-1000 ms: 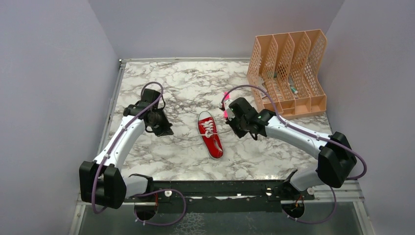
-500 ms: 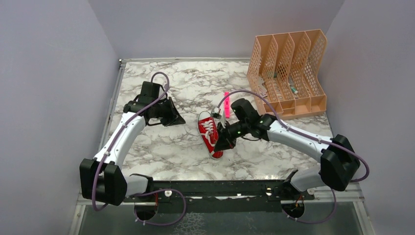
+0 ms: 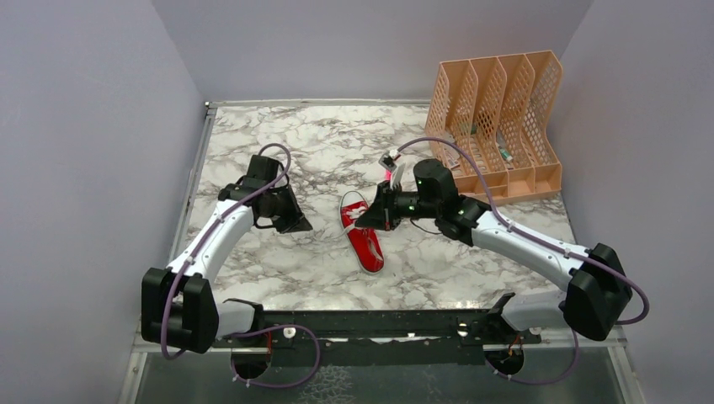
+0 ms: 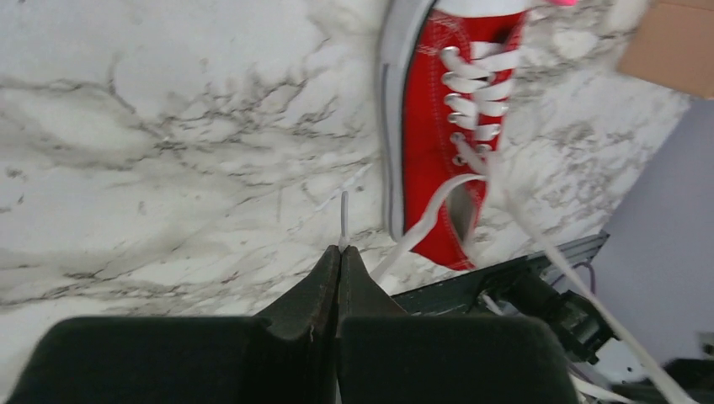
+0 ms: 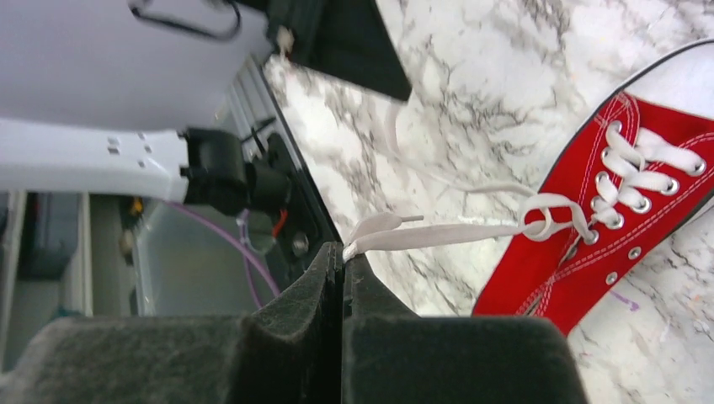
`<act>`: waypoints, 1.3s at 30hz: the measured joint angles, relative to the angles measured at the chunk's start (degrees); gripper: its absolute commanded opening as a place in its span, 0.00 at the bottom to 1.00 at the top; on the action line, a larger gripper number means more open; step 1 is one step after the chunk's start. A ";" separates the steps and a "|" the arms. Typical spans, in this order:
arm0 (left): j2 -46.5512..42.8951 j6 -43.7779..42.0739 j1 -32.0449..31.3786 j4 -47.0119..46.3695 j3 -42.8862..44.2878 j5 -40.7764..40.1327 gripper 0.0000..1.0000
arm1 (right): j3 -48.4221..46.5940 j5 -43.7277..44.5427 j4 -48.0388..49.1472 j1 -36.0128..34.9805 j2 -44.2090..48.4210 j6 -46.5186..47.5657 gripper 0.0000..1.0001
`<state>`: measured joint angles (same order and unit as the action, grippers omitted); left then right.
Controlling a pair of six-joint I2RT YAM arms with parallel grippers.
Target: Tie the shoes
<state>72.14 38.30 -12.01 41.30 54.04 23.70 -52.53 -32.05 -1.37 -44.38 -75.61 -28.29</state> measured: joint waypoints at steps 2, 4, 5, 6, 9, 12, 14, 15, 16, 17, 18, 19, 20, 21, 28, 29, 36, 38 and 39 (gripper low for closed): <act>0.24 -0.24 0.00 1.33 -2.45 -1.77 0.00 | 0.02 1.62 2.32 0.13 0.20 -3.34 0.01; 0.68 -0.52 0.00 1.75 -3.69 -2.86 0.00 | -0.04 3.58 3.23 0.13 0.20 -6.27 0.01; 0.96 -0.66 0.00 1.75 -4.11 -3.23 0.00 | -0.20 4.96 3.15 0.13 0.20 -7.54 0.01; 1.20 -0.83 0.00 1.75 -4.48 -3.45 0.00 | -0.55 6.54 2.89 0.13 0.20 -8.76 0.01; 1.40 -0.92 0.00 1.64 -6.56 -3.61 0.00 | -1.75 11.19 2.51 0.26 0.20 -11.78 0.01; 1.42 -1.44 0.00 1.70 -9.42 -3.21 0.00 | -2.32 14.60 2.56 0.63 0.20 -14.27 0.01; 1.95 -2.47 0.00 1.68 -10.91 -1.86 0.00 | -2.34 16.85 2.45 1.01 0.17 -16.13 0.01; 2.32 -2.82 -0.09 1.64 -11.37 -1.29 0.00 | -2.34 17.86 2.38 1.20 0.11 -16.98 0.01; 3.06 -3.34 -0.24 1.64 -12.07 -0.59 0.00 | -2.36 18.71 2.34 1.27 -0.02 -17.53 0.01; 3.74 -3.87 -0.50 1.57 -12.85 -0.11 0.00 | -2.36 19.45 2.23 1.92 -0.26 -18.16 0.01; 4.11 -4.15 -0.72 1.60 -13.44 0.15 0.00 | -2.36 20.22 2.12 2.49 -0.55 -18.51 0.01; 4.28 -4.33 -0.94 1.64 -14.21 0.15 0.00 | -2.36 20.90 2.03 3.30 -0.96 -18.78 0.01; 4.26 -4.48 -1.14 1.84 -14.93 0.09 0.00 | -2.36 21.53 1.81 4.11 -1.33 -18.84 0.01; 4.09 -4.42 -1.25 2.19 -15.47 -0.17 0.00 | -2.36 22.29 1.44 5.20 -1.77 -18.80 0.01; 1.77 -1.99 -1.36 3.17 -17.35 -3.23 0.00 | -1.57 27.10 -2.01 11.47 -4.87 -14.51 0.01; 1.79 -1.90 -1.36 3.15 -17.35 -3.65 0.00 | -1.29 27.87 -2.40 11.78 -4.98 -13.51 0.01; 3.13 -1.01 -1.36 3.32 -17.33 -8.83 0.00 | -1.44 34.88 -4.85 12.24 -8.61 -5.88 0.01; 3.39 0.15 -1.33 3.87 -17.33 -11.30 0.00 | -1.53 37.09 -6.54 12.48 -10.69 -4.44 0.01; 3.39 0.90 -1.31 4.26 -17.33 -12.76 0.00 | -1.55 38.05 -7.67 12.63 -11.65 -3.87 0.01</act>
<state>75.53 39.20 -13.32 45.56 36.71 10.94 -54.08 6.00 -9.04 -31.75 -87.26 -32.16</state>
